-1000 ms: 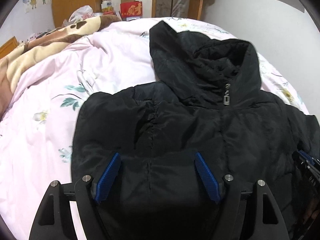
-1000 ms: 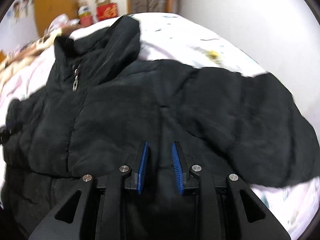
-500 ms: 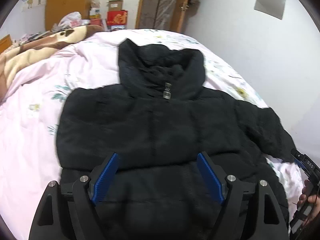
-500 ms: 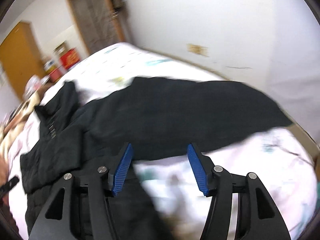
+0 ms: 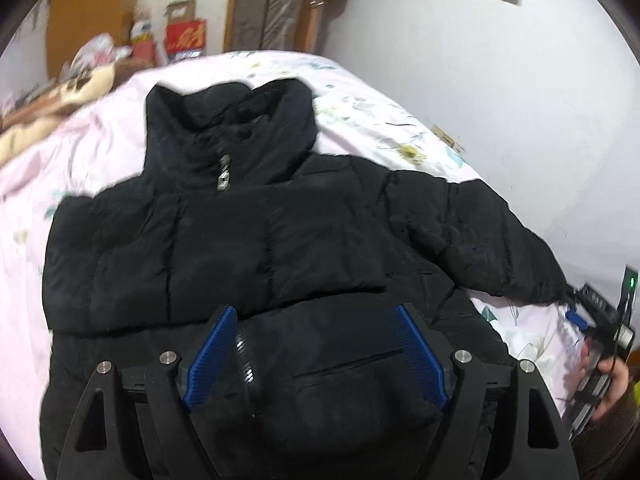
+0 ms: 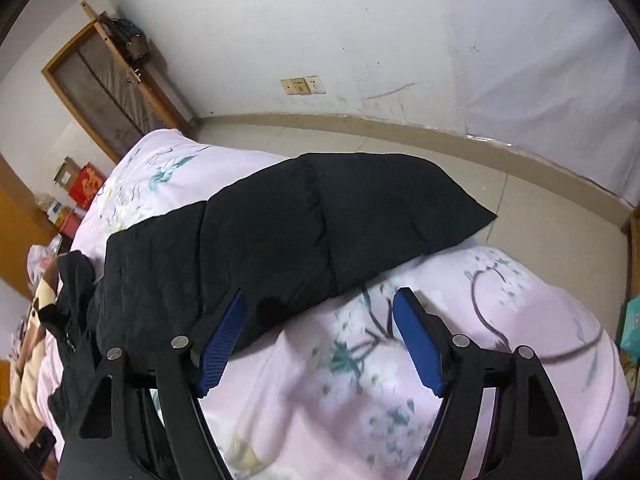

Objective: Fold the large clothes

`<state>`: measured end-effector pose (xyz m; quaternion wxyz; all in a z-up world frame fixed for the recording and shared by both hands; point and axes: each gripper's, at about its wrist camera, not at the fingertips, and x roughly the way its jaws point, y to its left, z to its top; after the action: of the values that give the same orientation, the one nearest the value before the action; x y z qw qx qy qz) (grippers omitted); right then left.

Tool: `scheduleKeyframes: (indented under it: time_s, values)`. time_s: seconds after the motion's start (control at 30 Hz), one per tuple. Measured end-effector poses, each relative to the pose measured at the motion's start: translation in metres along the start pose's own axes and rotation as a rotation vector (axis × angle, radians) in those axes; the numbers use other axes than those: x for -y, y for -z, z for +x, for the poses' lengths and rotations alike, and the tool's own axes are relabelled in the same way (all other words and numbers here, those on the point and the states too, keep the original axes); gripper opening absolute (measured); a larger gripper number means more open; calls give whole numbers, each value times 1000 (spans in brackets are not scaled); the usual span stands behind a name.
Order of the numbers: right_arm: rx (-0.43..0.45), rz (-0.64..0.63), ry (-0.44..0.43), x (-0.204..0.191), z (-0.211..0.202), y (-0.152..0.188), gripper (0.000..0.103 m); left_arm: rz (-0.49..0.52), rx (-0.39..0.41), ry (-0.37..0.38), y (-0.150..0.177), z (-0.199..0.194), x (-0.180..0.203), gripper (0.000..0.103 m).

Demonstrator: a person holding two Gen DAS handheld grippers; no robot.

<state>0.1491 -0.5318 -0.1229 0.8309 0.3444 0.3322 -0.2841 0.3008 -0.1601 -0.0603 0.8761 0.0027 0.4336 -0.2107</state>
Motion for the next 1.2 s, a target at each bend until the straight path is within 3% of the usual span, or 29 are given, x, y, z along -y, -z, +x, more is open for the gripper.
scheduleKeyframes:
  time_s: [0.37, 0.6, 0.73, 0.97, 1.2]
  values:
    - [-12, 13, -24, -2, 26, -18, 75, 26, -61, 50, 8, 23, 36, 81]
    - [26, -18, -12, -9, 17, -21, 25, 3, -64, 45, 9, 24, 26, 81]
    - [81, -99, -26, -28, -1, -23, 18, -25, -45, 40, 6, 17, 13, 81]
    - [201, -183, -203, -75, -50, -30, 16, -137, -45, 95, 5, 3, -24, 81]
    - [242, -335, -349, -145, -84, -19, 15, -243, -17, 92, 9, -18, -70, 81]
